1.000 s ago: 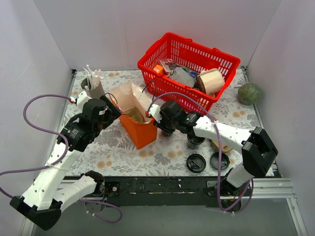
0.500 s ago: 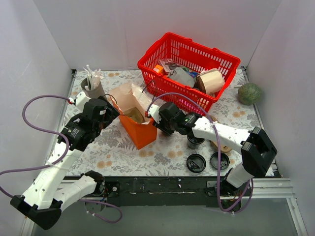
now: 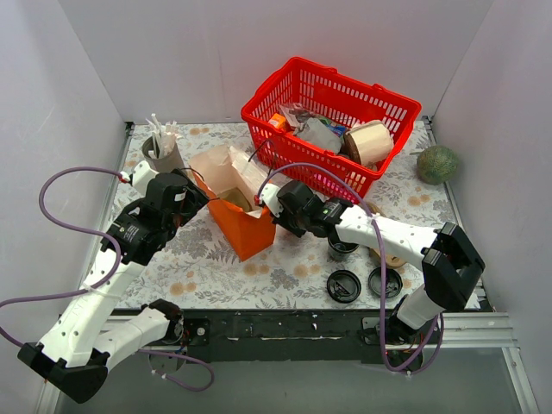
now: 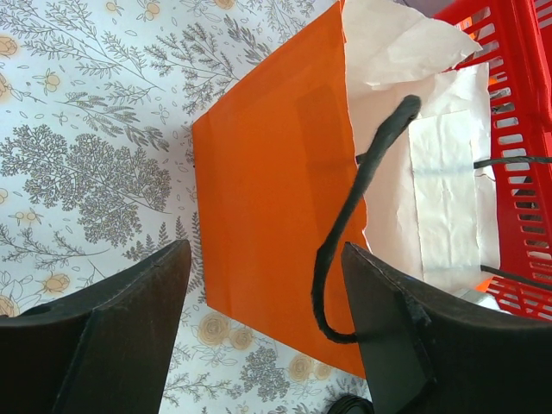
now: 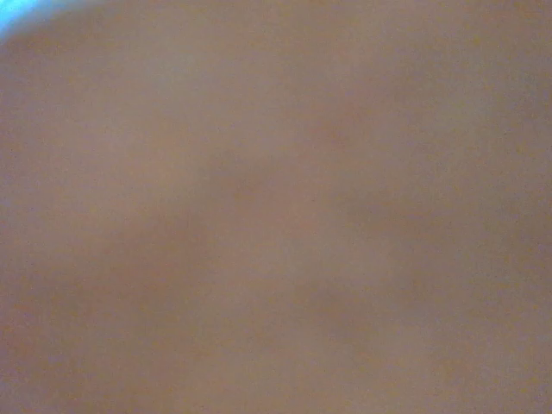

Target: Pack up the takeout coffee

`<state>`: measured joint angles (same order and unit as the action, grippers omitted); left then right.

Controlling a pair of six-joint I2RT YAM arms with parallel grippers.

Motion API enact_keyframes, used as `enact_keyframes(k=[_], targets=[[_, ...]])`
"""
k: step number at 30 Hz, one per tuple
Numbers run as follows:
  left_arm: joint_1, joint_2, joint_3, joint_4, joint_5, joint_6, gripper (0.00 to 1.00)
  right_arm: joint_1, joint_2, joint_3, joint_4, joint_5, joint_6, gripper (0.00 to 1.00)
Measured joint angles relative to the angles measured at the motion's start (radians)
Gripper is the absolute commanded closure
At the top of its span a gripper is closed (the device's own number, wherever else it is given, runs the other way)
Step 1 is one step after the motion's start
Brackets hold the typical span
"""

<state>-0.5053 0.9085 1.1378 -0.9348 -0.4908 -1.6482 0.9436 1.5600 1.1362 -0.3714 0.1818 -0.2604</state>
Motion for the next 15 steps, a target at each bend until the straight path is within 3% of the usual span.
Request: enact_keyframes(k=[1, 15], targets=[[0.000, 0.000, 0.000, 0.000, 0.000, -0.001, 0.30, 0.000, 0.000, 0.000, -0.001, 0.003, 0.000, 0.99], [0.000, -0.003, 0.000, 0.000, 0.000, -0.003, 0.32, 0.000, -0.077, -0.048, -0.007, 0.044, -0.014, 0.99]])
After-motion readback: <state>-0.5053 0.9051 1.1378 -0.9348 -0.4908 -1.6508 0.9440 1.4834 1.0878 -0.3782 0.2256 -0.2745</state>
